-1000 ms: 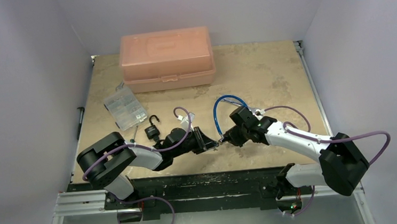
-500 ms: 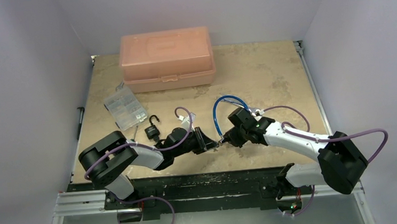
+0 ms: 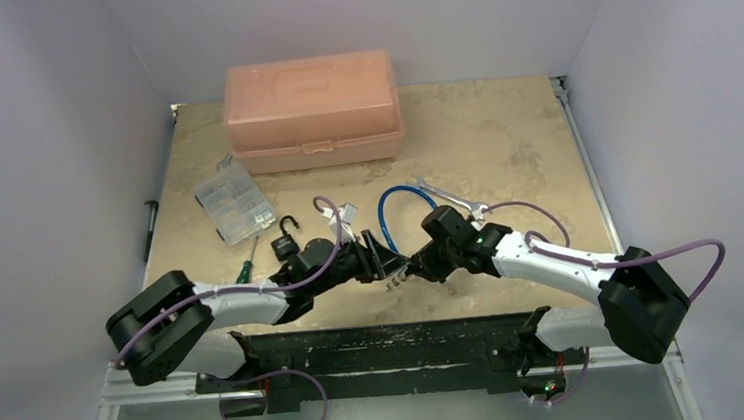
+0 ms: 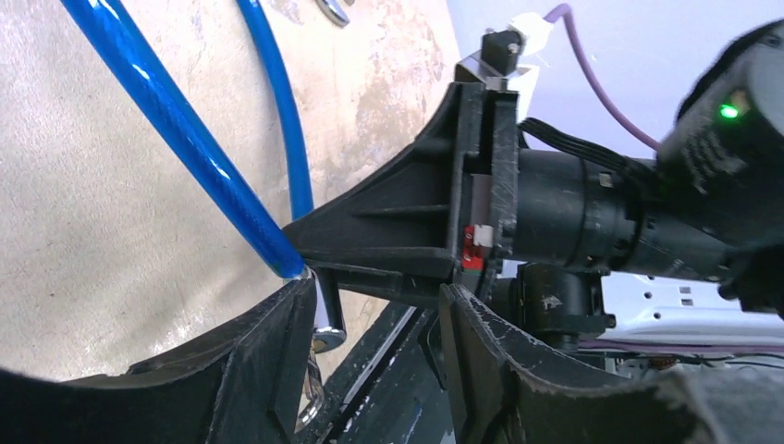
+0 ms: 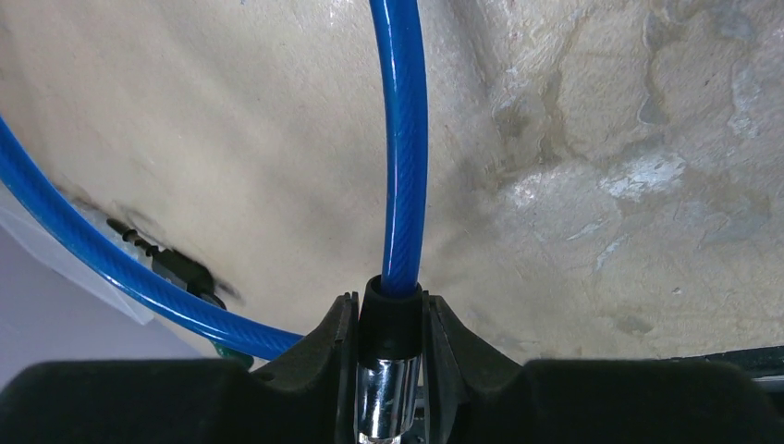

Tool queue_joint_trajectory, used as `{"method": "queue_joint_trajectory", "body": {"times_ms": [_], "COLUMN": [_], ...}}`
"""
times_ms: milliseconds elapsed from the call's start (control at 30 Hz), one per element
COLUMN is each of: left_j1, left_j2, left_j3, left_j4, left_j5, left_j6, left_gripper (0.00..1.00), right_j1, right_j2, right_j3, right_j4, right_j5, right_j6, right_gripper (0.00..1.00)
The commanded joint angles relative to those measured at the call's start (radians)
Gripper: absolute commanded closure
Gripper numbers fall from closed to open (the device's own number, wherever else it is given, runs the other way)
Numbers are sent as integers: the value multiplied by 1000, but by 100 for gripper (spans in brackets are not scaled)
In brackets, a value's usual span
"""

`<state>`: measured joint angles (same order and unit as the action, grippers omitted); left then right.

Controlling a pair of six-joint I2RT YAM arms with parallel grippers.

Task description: Unlock with the key

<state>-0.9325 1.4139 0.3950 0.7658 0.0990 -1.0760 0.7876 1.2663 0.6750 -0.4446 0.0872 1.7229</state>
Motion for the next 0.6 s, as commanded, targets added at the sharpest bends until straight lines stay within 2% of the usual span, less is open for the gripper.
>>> {"method": "queue_joint_trajectory", "body": {"times_ms": [0,300,333,400,567], "left_j1": [-3,-3,-4,-3,-3], "left_j2": [-103,-227,-229,-219,-160], "left_j3": [-34,-79,-82,-84,-86], "left_j4": [-79,-205,-205,-208,-141], "left_j5": [-31,-27,-24,-17,19], "left_j6": [60,78,79,75,64], "left_gripper": [45,47,49,60,66], "right_j1": [2,2,2,3,2], "right_j2": [-30,-19,-18,-18,-16], "right_j3": [45,49,48,45,48], "right_j4": [42,44,45,49,48], "right_j5": [-8,1,2,3,14], "right_j6": [20,20,19,19,18], "right_gripper": [100,100,100,100,100]}}
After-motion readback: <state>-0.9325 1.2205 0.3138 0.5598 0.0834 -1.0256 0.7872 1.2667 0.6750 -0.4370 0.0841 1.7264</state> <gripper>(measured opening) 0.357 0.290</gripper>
